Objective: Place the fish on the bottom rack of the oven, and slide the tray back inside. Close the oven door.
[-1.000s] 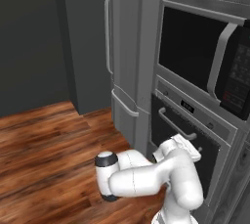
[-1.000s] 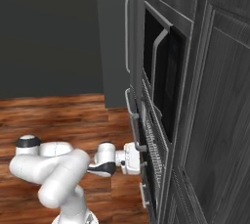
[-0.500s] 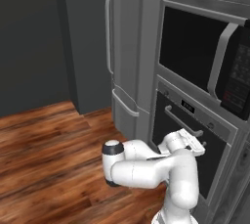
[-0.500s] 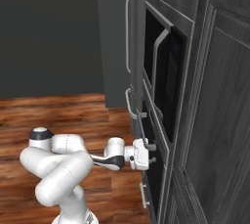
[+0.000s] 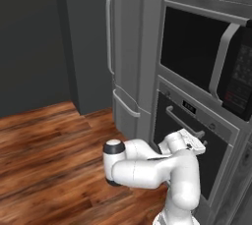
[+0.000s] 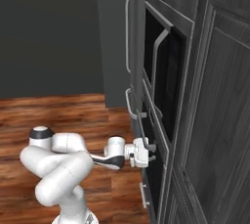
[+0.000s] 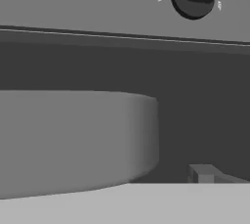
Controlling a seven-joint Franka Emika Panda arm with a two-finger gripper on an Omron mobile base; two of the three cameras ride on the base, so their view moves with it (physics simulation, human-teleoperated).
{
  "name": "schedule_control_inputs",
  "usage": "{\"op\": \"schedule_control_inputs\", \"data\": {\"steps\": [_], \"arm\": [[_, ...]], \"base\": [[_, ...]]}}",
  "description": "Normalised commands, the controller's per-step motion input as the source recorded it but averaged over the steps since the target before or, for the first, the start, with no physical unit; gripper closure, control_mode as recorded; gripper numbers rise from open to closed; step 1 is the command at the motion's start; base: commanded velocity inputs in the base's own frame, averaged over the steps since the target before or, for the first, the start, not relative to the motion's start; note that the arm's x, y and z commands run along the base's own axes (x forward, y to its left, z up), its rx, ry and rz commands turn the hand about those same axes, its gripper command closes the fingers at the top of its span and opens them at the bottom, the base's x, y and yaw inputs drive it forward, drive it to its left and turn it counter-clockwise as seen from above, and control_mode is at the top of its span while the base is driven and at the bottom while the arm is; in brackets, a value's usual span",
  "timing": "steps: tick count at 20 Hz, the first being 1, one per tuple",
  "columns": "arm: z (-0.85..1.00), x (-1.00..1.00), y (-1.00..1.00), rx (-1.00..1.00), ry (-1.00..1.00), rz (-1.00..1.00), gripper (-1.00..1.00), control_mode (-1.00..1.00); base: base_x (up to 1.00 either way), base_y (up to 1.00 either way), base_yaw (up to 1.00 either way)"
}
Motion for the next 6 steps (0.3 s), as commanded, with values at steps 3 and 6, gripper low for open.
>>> {"op": "schedule_control_inputs", "data": {"steps": [3,6], "arm": [[0.00,0.00,-0.05,0.01,0.00,0.00,-1.00,-1.00],[0.00,0.00,0.00,0.00,0.00,0.00,-1.00,-1.00]], "base": [[0.00,0.00,0.00],[0.00,0.00,0.00]]}}
